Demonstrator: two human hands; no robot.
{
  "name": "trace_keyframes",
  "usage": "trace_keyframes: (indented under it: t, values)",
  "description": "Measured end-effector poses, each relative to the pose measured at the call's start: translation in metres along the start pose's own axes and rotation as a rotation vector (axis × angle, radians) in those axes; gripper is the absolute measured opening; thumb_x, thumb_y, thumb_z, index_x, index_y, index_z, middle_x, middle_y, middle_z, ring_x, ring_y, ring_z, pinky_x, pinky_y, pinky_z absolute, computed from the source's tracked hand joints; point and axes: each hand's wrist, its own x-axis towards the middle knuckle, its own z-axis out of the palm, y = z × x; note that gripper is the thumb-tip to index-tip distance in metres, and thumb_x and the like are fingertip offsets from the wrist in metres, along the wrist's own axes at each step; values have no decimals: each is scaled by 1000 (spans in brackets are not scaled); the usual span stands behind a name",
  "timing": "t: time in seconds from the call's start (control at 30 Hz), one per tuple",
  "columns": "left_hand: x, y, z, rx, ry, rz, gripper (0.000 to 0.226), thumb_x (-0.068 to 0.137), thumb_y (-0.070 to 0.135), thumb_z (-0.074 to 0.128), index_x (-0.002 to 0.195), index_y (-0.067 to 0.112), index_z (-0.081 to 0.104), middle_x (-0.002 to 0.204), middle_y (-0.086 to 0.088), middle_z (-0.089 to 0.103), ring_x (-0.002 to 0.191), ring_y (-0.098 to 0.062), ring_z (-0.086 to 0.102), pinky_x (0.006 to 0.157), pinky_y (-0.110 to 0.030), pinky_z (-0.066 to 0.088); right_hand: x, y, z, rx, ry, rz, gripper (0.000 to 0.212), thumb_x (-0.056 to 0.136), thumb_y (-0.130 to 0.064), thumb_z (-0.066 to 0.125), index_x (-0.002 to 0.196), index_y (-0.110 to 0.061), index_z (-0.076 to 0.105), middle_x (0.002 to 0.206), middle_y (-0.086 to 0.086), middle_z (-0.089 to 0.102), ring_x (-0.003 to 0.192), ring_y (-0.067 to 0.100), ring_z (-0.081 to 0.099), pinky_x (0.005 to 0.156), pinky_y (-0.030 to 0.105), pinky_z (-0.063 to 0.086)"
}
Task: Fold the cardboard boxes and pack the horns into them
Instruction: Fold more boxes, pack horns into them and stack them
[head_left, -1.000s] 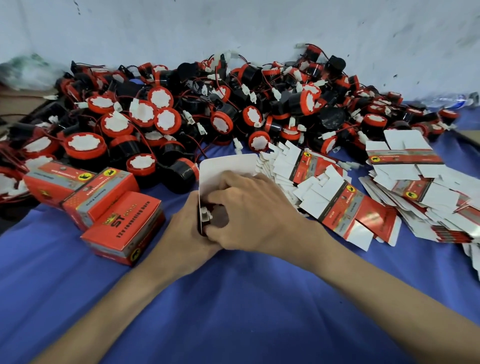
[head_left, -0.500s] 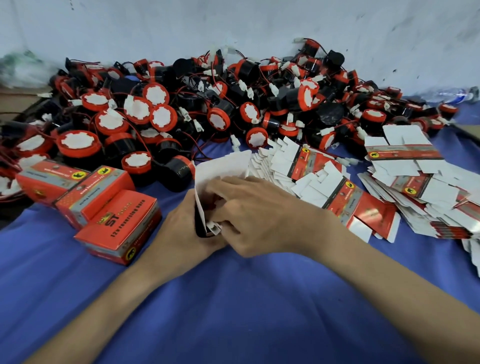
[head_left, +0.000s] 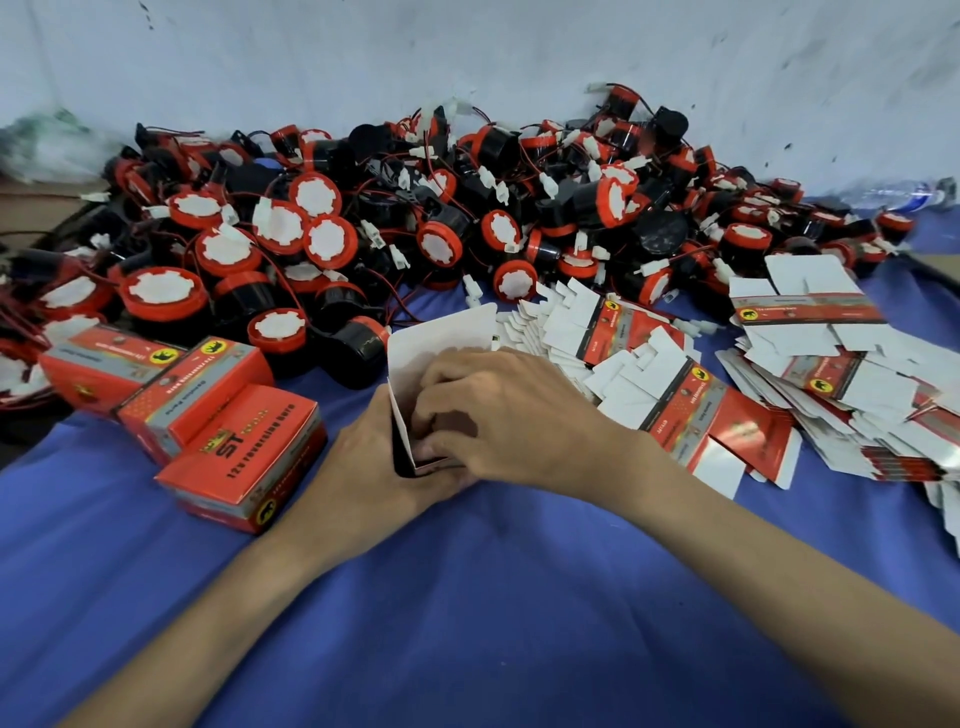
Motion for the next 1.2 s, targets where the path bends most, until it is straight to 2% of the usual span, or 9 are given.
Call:
trace_keyframes:
  t: [0.17,0.3,0.4,0.5,0.57,0.67,0.77,1.07,1.2]
  values:
    - [0,0,0,-52,-40,4,83,66,26,86,136,25,41,127,13,58,119,-5,54,101,-39,45,-1,0,-4,-53,-73,-94,19,92,-34,56,92,-25,73,107,-5,59,100,10,47,74,19,16]
    - [-5,0,-8,-235,-161,-13,75,59,39,74,127,29,45,114,15,63,111,3,56,92,-18,46,-7,3,-7,-101,-131,-185,35,96,-37,43,89,-22,74,119,-5,54,120,10,36,82,19,15]
    - [6,-3,-8,-398,-119,-65,56,59,9,63,111,21,49,96,-1,60,87,9,61,78,-16,47,-11,2,-2,-131,-149,-185,42,99,-36,35,98,-16,73,124,-2,51,126,11,28,99,27,23]
    - [15,-2,-3,-526,-35,-101,48,65,8,69,109,12,51,92,9,64,84,10,60,75,-12,45,-10,1,-3,-128,-79,-225,33,98,-30,45,92,-16,73,122,-1,55,114,13,44,90,33,42]
    - [10,-2,-2,-500,-18,-94,19,94,22,55,113,21,53,98,19,71,97,13,59,86,-17,43,-7,5,-7,23,11,-260,19,91,-16,58,84,-10,75,115,1,62,99,17,58,79,35,48]
    - [-2,0,-3,-435,-39,-103,34,90,44,52,121,31,53,117,16,65,114,3,57,91,-14,45,-9,20,-4,285,428,-207,13,84,1,60,77,3,71,97,13,66,84,24,63,75,32,50]
    - [1,4,1,-315,52,-126,29,91,29,59,119,33,53,116,17,65,112,1,58,93,-20,48,-20,38,4,265,692,-38,13,82,5,55,79,5,68,88,15,63,79,23,60,71,27,49]
    - [1,11,7,-56,266,118,34,86,-1,64,110,22,68,110,16,69,107,3,61,93,-27,49,-47,36,44,652,421,32,34,87,-22,56,111,2,62,104,-20,71,101,2,65,85,18,48]
    - [-4,7,5,130,212,247,38,70,9,59,105,12,70,116,13,66,109,-7,62,89,-37,53,-47,36,41,1062,413,193,47,86,-40,56,130,-32,41,95,0,74,94,19,69,85,36,53]
